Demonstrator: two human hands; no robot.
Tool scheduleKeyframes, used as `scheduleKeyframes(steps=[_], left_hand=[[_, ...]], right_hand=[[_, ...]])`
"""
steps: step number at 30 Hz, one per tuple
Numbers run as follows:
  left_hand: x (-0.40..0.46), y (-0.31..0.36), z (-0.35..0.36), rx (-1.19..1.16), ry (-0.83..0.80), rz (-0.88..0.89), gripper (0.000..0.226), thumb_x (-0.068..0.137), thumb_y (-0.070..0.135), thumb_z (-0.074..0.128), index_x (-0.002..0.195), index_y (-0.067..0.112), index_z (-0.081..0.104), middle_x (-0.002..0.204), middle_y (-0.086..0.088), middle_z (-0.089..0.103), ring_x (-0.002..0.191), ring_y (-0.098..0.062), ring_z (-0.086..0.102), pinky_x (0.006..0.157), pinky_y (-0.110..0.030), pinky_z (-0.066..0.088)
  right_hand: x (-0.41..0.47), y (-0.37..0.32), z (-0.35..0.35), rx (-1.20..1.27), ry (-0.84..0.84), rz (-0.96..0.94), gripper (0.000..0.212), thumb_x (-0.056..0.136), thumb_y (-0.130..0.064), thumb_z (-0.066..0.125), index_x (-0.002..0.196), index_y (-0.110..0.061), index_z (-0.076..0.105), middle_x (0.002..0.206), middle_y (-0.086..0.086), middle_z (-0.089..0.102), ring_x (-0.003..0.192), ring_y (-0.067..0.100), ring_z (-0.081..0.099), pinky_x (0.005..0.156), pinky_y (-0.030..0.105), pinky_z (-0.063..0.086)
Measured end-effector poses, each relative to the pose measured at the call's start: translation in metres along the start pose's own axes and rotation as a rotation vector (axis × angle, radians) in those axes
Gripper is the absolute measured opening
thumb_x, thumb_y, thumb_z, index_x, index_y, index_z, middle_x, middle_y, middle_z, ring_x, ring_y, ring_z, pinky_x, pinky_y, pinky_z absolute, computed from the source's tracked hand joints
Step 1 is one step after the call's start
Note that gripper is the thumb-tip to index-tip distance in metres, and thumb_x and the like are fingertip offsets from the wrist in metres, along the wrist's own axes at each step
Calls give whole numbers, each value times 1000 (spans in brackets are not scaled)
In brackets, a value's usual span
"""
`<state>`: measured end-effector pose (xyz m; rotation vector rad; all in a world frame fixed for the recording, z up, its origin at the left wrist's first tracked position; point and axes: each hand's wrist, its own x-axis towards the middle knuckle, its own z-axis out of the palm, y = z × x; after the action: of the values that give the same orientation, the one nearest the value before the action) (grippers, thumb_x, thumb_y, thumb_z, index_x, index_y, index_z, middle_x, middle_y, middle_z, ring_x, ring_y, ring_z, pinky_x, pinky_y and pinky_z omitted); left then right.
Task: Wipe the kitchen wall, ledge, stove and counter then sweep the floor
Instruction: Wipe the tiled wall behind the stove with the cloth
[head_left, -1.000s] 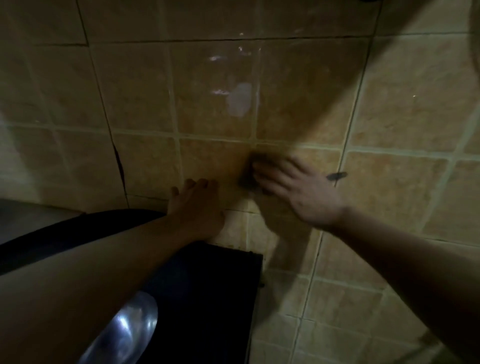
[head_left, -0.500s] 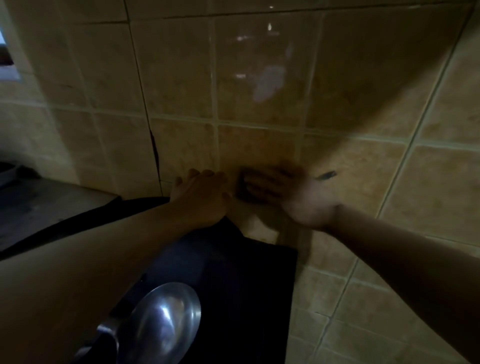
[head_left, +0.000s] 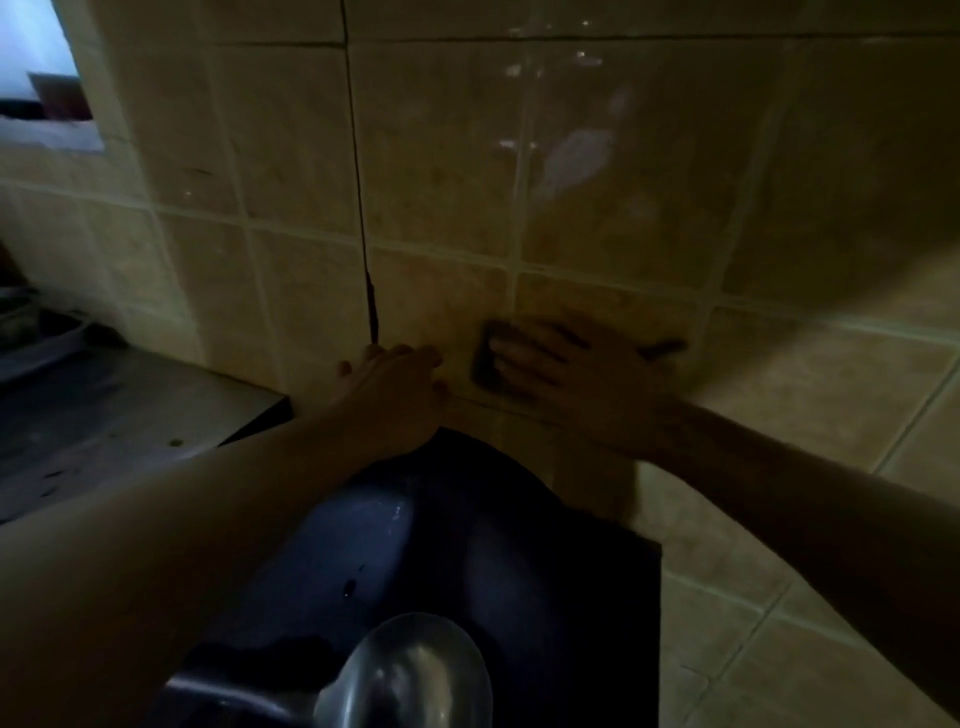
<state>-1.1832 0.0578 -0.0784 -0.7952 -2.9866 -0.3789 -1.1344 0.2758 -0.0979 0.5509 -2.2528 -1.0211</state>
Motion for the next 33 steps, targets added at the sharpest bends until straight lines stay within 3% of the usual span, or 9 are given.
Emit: scheduleKeyframes(steps=[2,5,11,16,20,22,25,29,33], left_hand=[[4,-7,-4,-9,6,-4,44,99,38,33,142,26,34,147,-2,37,135,-28,26,108,-46,20],[9,-23,-4,-17,0,0,43,99,38,34,141,27,34,146,-1,38,135,-27,27,107,-46,23],[11,-55,-2,-37,-26,0,45,99,35,36,143,27,33,148,1,35,136,-27,26,106,-45,25],[20,-78,-12,-44,-28,-15,45,99,36,37,142,26,33,147,-2,36,135,-28,28,104,-44,28],[23,-102,-12,-49,-63,-54,49,98,37,38,144,24,29,147,-4,36,136,-30,27,106,-47,28],[22,-113,-10,-49,-89,-63,49,98,36,38,144,23,29,146,-5,37,135,-31,28,107,-47,29],[22,-128,-12,-33,-106,-62,49,98,36,39,144,23,29,146,-5,36,134,-32,29,106,-47,30],[28,-140,-21,-32,-142,-85,47,98,34,37,143,23,30,147,-5,35,134,-32,29,106,-48,31],[33,-148,-20,14,-175,-105,43,98,35,36,137,17,38,144,-7,38,132,-31,32,105,-46,30]], right_hand=[[29,12,-8,-64,40,65,52,87,-19,32,136,-13,48,143,5,47,132,28,43,112,46,9],[43,-3,0,-56,45,55,52,87,-20,32,137,-13,47,144,4,45,133,31,41,109,48,17],[38,-38,20,36,-62,-210,48,86,-27,37,125,-18,62,138,1,52,129,26,48,105,43,25],[104,-12,17,-40,71,-8,49,90,-21,34,138,-11,40,144,5,44,135,29,35,110,46,18],[118,-35,28,-11,59,-82,49,87,-21,39,133,-11,51,142,6,47,133,31,38,108,48,20],[109,-54,39,31,36,-186,39,96,-14,32,128,-12,55,136,4,54,127,30,49,109,44,18],[118,-56,38,85,21,-240,52,104,-15,8,122,-12,56,127,3,62,118,25,58,112,39,11],[168,-38,28,43,40,-251,46,89,-22,32,117,-13,67,128,6,61,118,30,58,101,44,25],[209,-43,24,-17,27,-200,52,80,-21,31,117,-12,66,127,6,61,119,33,56,100,45,24]])
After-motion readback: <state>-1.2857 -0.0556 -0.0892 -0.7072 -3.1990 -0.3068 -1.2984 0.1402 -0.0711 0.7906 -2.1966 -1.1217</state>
